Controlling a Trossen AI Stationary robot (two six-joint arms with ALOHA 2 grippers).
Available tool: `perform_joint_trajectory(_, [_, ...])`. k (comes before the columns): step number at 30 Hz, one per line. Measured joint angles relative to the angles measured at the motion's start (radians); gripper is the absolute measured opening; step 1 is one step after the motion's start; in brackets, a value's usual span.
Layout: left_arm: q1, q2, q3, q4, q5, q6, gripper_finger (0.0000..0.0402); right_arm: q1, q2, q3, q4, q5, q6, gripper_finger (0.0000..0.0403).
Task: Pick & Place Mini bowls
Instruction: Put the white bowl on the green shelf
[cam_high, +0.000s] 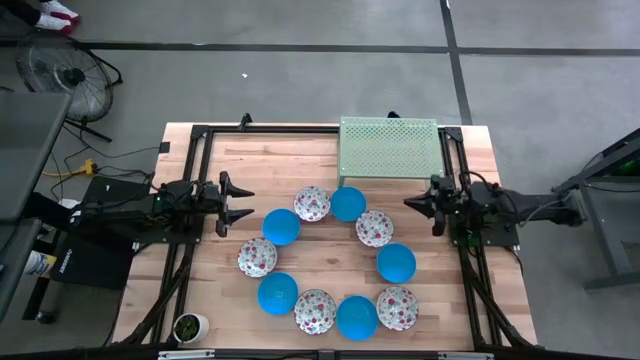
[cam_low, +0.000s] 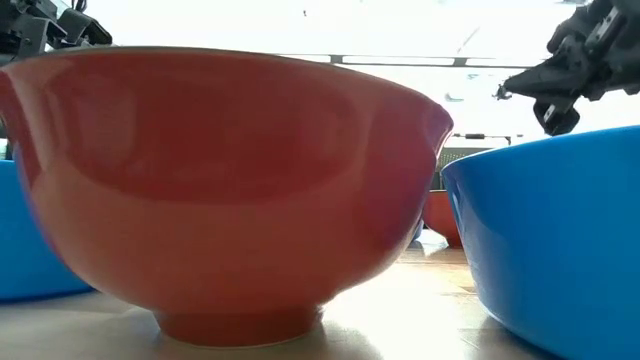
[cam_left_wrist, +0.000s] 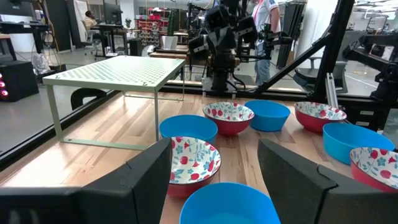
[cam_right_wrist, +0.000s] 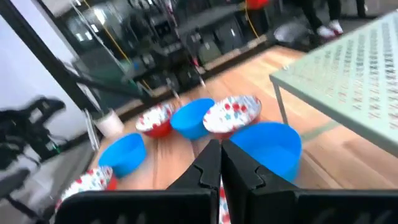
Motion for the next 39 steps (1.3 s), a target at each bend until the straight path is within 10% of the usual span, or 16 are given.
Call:
perform_joint_trajectory(15, [0.000, 0.000, 0.000, 0.000, 0.000, 0.000, 0.0232, 0.000, 0.454, 0.430, -0.294, -0.038, 0.037, 0.0000])
perform_joint_trajectory(25, [0.000, 0.000, 0.000, 0.000, 0.000, 0.000, 0.0232, 0.000, 0.746, 0.648, -0.613, -0.103, 0.345, 0.0000])
perform_joint_trajectory(39, [0.000, 0.000, 0.000, 0.000, 0.000, 0.000, 0.0232, 0.000, 1.021, 0.657, -0.789, -0.256, 0.634, 0.0001])
